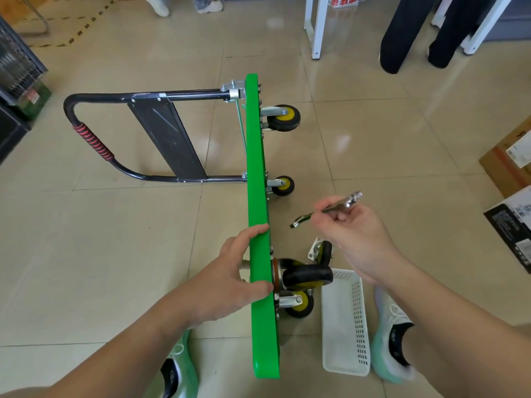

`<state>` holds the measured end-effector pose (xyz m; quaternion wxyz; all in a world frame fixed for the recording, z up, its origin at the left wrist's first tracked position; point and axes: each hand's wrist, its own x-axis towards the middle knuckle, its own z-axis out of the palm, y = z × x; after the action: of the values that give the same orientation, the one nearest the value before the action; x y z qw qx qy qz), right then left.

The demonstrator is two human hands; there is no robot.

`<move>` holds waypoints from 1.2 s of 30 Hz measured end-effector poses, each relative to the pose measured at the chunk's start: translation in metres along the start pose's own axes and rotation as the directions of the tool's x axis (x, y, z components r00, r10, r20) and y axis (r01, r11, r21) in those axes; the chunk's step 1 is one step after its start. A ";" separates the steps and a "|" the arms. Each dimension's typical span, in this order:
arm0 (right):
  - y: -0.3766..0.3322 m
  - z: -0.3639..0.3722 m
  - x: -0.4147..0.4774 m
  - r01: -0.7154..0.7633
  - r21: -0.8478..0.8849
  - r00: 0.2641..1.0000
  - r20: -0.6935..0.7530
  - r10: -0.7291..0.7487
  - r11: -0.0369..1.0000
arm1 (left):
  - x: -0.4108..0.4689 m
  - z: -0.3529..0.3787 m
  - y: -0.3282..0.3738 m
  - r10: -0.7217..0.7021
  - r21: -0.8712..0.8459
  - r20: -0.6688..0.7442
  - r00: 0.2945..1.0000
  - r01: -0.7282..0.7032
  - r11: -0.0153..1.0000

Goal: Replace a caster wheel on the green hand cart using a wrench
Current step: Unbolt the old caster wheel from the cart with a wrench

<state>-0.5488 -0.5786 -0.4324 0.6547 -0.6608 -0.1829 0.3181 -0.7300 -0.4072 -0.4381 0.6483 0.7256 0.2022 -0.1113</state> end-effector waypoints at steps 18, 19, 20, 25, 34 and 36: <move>-0.022 0.024 0.054 0.082 -0.378 0.951 0.306 0.041 0.922 | 0.000 -0.001 -0.006 0.010 0.035 -0.009 1.000 -0.009 0.999; -0.021 0.026 0.056 0.086 -0.381 0.951 0.307 0.039 0.921 | 0.000 -0.001 -0.006 0.010 0.038 -0.011 1.000 -0.010 0.999; -0.021 0.028 0.058 0.084 -0.379 0.952 0.304 0.038 0.921 | 0.000 -0.001 -0.006 0.011 0.042 -0.013 1.000 -0.010 0.999; -0.021 0.033 0.068 0.068 -0.418 0.951 0.301 0.067 0.906 | 0.000 -0.001 -0.006 0.015 0.086 -0.020 1.000 -0.013 0.996; -0.007 0.039 0.069 0.062 -0.386 0.948 0.311 0.066 0.921 | 0.000 -0.003 -0.006 0.013 0.122 -0.019 1.000 -0.010 0.993; -0.006 0.040 0.068 0.058 -0.358 0.949 0.310 0.060 0.932 | 0.000 -0.002 -0.006 0.013 0.123 -0.022 1.000 -0.010 0.992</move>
<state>-0.5243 -0.5039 -0.4363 0.4834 -0.7109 -0.3407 0.3806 -0.7323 -0.4043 -0.4430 0.6006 0.7666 0.1979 -0.1116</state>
